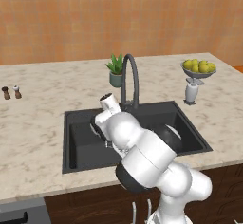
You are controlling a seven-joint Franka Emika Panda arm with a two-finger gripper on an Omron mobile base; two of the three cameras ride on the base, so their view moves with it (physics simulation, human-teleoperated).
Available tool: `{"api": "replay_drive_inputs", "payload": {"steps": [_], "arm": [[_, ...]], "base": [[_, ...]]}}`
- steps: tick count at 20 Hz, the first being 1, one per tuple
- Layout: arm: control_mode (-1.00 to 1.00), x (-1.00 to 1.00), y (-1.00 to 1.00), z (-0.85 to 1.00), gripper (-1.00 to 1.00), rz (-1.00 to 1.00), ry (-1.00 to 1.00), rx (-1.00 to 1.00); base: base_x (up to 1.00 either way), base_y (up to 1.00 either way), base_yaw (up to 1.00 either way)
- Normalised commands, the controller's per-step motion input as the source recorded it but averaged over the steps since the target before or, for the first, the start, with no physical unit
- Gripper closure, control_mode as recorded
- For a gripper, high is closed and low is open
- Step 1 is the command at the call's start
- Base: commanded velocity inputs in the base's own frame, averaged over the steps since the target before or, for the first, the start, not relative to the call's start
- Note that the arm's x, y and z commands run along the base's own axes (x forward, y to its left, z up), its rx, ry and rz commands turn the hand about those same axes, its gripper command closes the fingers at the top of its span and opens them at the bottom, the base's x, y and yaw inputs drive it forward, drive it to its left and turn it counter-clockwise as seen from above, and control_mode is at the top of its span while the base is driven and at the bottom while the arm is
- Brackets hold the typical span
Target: Put the colander in the sink, put the peach in the colander, and turn on the sink faucet and pour water over the colander.
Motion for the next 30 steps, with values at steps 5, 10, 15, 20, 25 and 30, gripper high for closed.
{"api": "replay_drive_inputs", "payload": {"steps": [5,10,15,20,25,30], "arm": [[-1.0,0.24,-0.07,-0.37,1.0,0.0,0.0,-0.03],[-1.0,0.21,-0.01,-0.28,1.0,0.0,-0.01,-0.03],[-1.0,0.15,-0.11,-0.24,1.0,0.0,-0.01,-0.02],[-1.0,0.2,-0.1,-0.25,1.0,0.0,0.0,-0.01],[-1.0,0.11,-0.06,-0.24,1.0,0.0,0.0,-0.01],[-1.0,0.07,0.0,-0.14,-1.0,0.0,0.0,-0.01]], "base": [[0.0,0.0,0.0],[0.0,0.0,0.0],[0.0,0.0,0.0],[0.0,0.0,0.0],[0.0,0.0,0.0],[0.0,0.0,0.0]]}}
